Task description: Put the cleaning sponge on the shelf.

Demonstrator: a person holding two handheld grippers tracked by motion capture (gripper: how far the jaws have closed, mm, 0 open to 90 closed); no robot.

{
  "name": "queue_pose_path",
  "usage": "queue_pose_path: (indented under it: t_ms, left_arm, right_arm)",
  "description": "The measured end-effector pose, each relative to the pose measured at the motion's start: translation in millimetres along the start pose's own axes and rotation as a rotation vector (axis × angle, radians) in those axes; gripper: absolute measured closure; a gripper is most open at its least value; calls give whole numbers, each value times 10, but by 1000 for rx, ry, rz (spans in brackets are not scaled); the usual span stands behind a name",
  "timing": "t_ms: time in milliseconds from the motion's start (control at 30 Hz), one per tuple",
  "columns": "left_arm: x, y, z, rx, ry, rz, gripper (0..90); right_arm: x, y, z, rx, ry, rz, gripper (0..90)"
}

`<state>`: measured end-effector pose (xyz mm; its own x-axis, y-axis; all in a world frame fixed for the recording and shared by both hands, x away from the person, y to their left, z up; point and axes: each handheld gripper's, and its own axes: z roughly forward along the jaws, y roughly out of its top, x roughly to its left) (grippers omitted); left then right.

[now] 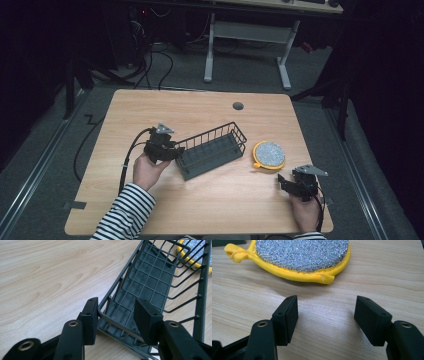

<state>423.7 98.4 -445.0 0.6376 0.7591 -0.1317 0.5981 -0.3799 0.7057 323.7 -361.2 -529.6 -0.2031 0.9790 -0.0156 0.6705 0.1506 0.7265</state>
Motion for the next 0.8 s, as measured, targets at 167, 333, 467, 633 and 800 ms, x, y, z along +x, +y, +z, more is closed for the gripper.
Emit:
queue_pose_path:
  t_ms: [167, 333, 467, 633, 800]
  left_arm:
    - [-31, -47, -35, -5, -9, 3, 556]
    - [-87, -61, -54, 8, -9, 26, 559]
    - [-127, -81, -56, 2, -16, 27, 564]
    - [-136, -111, -62, -14, -24, 15, 563]
    - [-139, -111, -42, -12, -15, 15, 495]
  right_arm:
    - [1, 1, -1, 2, -1, -1, 360]
    - [1, 0, 0, 0, 0, -1, 359]
    - [1, 0, 0, 0, 0, -2, 358]
    - [1, 0, 0, 1, 0, -1, 358]
    - [1, 0, 1, 0, 0, -2, 358]
